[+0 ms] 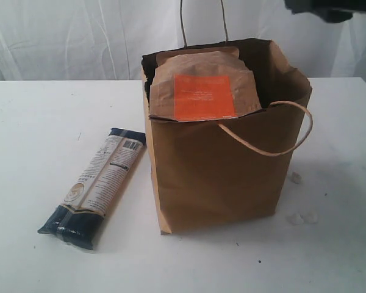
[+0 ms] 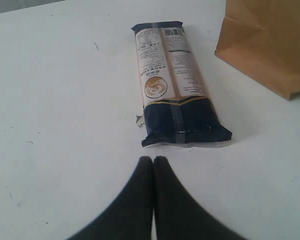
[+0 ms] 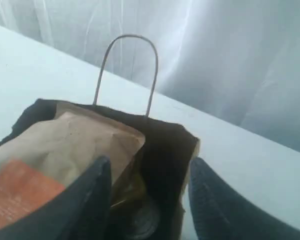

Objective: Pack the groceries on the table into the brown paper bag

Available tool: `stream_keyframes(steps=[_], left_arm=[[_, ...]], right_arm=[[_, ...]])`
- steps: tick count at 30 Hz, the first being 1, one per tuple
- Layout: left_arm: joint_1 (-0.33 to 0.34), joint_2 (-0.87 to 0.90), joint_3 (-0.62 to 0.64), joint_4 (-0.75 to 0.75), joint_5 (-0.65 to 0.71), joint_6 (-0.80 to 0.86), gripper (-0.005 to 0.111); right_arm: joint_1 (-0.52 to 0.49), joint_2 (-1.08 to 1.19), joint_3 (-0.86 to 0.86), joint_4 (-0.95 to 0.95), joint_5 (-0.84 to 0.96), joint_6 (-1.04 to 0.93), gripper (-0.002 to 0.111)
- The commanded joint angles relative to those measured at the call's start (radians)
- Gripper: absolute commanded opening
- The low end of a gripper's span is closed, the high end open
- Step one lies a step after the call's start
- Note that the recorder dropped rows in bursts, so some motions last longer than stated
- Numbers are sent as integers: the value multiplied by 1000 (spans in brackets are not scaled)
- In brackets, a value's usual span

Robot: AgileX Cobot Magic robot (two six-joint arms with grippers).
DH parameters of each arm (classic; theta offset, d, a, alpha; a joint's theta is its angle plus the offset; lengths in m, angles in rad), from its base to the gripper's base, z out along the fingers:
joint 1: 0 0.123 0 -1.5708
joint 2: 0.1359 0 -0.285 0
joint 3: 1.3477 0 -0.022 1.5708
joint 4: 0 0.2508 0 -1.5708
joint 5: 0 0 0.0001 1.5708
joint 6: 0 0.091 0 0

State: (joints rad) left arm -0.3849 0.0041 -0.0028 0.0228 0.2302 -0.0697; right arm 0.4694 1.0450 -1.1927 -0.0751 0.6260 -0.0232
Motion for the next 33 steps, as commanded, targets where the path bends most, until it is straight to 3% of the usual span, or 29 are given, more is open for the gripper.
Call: stream_keyframes(steps=[1, 7, 16, 23, 33], left_arm=[[1, -4, 3, -4, 3, 0, 0], [1, -4, 3, -4, 3, 0, 0], [1, -4, 3, -4, 3, 0, 0], [1, -4, 3, -4, 3, 0, 0], [1, -4, 3, -4, 3, 0, 0]], right_arm=[[1, -88, -4, -126, 3, 114, 46], [1, -196, 13, -317, 130, 281, 46], [1, -404, 221, -524, 167, 555, 46], [1, -453, 407, -533, 176, 643, 46], [-1, -425, 564, -490, 46, 754, 46]])
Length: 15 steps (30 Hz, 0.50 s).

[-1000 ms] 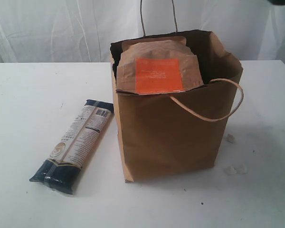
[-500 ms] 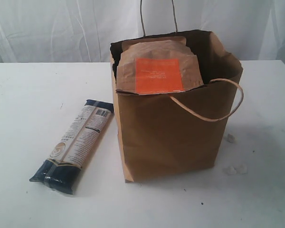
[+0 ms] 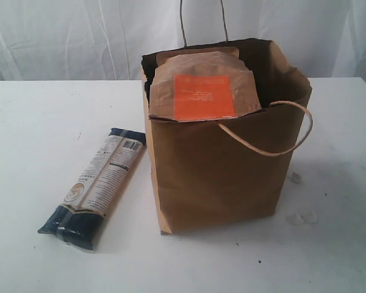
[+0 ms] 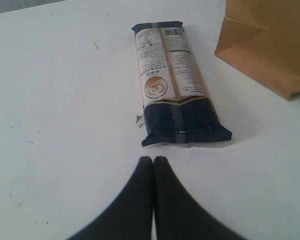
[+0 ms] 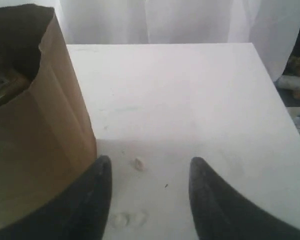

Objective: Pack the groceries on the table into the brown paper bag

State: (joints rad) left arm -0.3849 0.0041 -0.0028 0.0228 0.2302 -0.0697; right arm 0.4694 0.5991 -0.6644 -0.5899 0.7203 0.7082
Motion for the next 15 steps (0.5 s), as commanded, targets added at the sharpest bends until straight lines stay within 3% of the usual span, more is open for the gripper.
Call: stream_keyframes(steps=[1, 8, 15], left_arm=[[1, -4, 3, -4, 3, 0, 0], [1, -4, 3, -4, 3, 0, 0], [1, -4, 3, -4, 3, 0, 0]], right_arm=[[-1, 29, 40, 44, -53, 22, 46], [-8, 99, 46, 244, -125, -147, 46], [-126, 161, 49, 300, -132, -215, 46]])
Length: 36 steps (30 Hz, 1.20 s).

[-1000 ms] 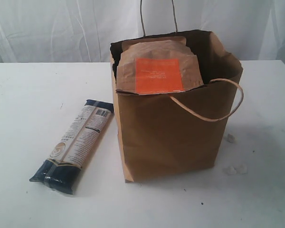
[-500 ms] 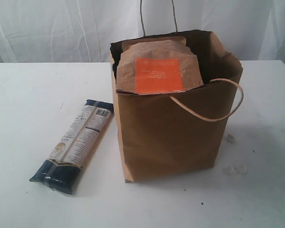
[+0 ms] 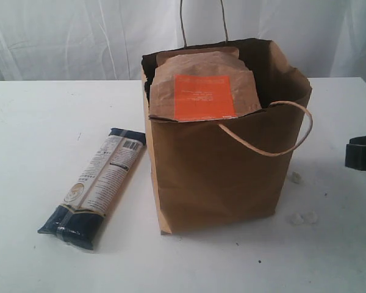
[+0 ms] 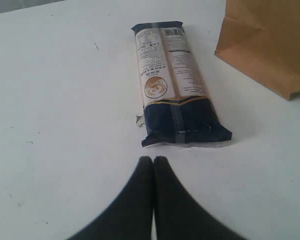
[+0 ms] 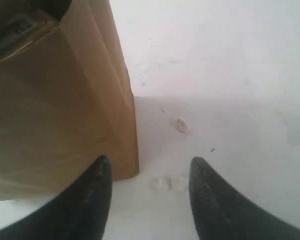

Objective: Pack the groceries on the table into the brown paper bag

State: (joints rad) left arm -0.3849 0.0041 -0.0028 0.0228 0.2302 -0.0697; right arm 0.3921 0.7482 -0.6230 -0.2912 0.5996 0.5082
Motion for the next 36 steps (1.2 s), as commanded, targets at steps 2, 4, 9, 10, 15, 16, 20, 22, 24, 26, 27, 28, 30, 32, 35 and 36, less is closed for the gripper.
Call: stream_keyframes(steps=[2, 4, 9, 10, 15, 16, 20, 22, 24, 26, 27, 28, 30, 32, 35, 36], left_arm=[[1, -4, 3, -4, 3, 0, 0], [1, -4, 3, -4, 3, 0, 0], [1, -4, 3, -4, 3, 0, 0], [1, -4, 3, -4, 3, 0, 0], [1, -4, 3, -4, 3, 0, 0], [1, -4, 3, -4, 3, 0, 0], [1, -4, 3, -4, 3, 0, 0], [1, -4, 3, -4, 3, 0, 0], [1, -4, 3, -4, 3, 0, 0], [1, -4, 3, -4, 3, 0, 0], [1, -4, 3, -4, 3, 0, 0], [1, -4, 3, -4, 3, 0, 0], [1, -4, 3, -4, 3, 0, 0], [1, -4, 3, -4, 3, 0, 0], [1, -4, 3, -4, 3, 0, 0], [1, -4, 3, -4, 3, 0, 0]], right_arm=[[-69, 12, 7, 0, -16, -17, 46], [-76, 12, 7, 9, -16, -17, 46], [-76, 12, 7, 20, -24, -17, 46], [-76, 12, 7, 20, -27, -17, 46], [-76, 78, 7, 29, -37, -47, 46], [-79, 104, 7, 29, -47, -62, 46], [-139, 249, 7, 37, -131, -64, 46], [-195, 339, 7, 37, -191, -68, 46], [-247, 435, 7, 51, -259, -121, 46], [-287, 544, 5, 78, -316, -201, 46], [-300, 580, 5, 78, -338, -230, 46], [-321, 644, 3, 78, -370, -290, 46], [-344, 740, -24, 76, -396, -397, 46], [-352, 833, -67, 78, -423, -445, 46], [-352, 936, -129, 76, -451, -541, 46], [-352, 949, -136, 76, -459, -560, 46]])
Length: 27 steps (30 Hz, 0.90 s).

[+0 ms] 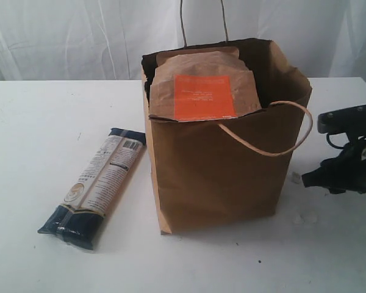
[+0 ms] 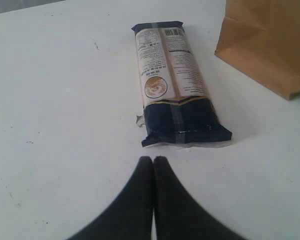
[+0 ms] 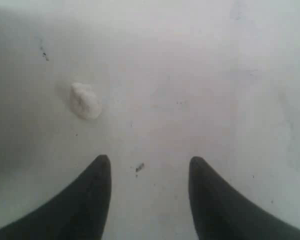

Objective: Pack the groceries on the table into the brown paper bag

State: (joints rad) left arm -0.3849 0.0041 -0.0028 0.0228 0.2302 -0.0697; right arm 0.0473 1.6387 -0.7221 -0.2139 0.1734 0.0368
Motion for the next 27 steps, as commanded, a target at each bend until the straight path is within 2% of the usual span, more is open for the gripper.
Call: stream_keyframes(steps=[1, 11, 19, 27], left_arm=[[1, -4, 3, -4, 3, 0, 0], [1, -4, 3, -4, 3, 0, 0], [1, -4, 3, -4, 3, 0, 0], [1, -4, 3, -4, 3, 0, 0]], right_arm=[[-8, 74, -44, -1, -43, -97, 46], [13, 94, -47, 6, -98, -115, 46], [98, 77, -45, 137, -116, -115, 46], [103, 86, -45, 188, -167, -82, 46]])
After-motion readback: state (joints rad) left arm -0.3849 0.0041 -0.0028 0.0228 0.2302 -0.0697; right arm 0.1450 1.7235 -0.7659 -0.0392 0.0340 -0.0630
